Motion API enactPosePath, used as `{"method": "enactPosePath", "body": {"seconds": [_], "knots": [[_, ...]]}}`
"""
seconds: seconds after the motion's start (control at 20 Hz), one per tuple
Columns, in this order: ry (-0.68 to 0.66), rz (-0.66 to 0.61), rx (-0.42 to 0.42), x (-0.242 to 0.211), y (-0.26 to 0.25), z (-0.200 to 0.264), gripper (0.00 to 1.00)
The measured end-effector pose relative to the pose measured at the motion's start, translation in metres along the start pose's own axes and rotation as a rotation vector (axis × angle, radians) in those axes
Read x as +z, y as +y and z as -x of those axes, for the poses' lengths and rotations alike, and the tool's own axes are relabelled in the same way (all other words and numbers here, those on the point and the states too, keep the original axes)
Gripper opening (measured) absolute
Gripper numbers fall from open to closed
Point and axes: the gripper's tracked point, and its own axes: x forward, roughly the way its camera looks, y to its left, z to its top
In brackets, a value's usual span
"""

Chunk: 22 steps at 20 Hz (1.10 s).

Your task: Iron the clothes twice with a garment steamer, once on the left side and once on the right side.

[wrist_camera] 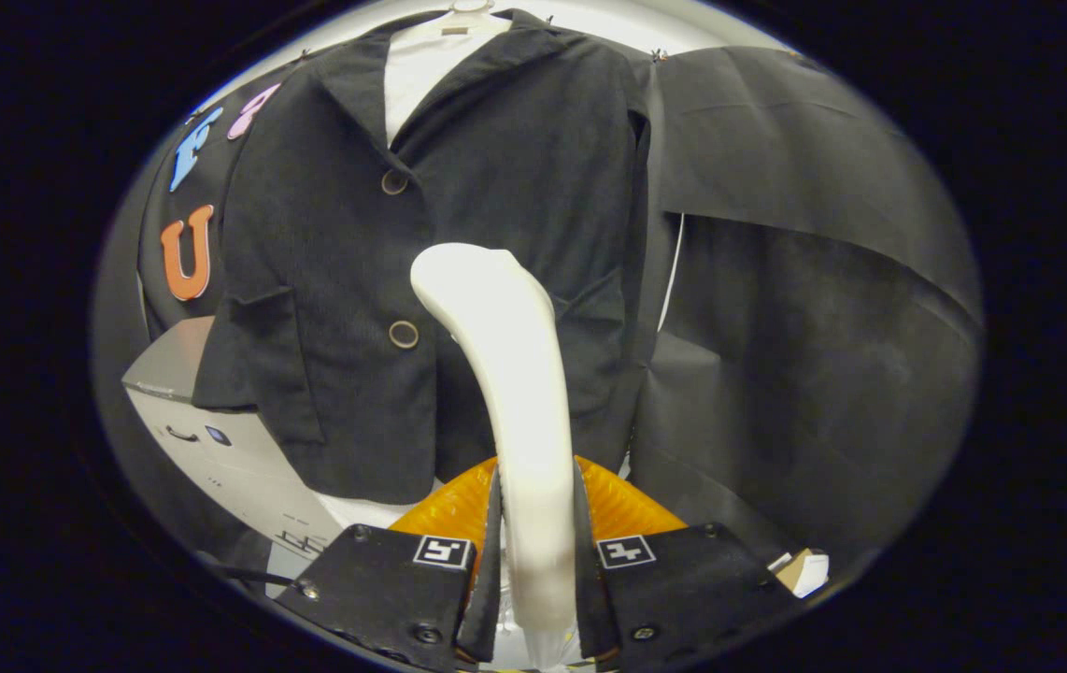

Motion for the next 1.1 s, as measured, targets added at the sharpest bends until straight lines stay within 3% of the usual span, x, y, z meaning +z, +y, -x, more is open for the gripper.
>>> {"method": "enactPosePath", "body": {"seconds": [0.55,1.1], "knots": [[0.081,-0.003,-0.006,-0.049,0.001,-0.013,0.36],[0.095,-0.029,0.020,-0.051,-0.001,-0.013,0.36]]}}
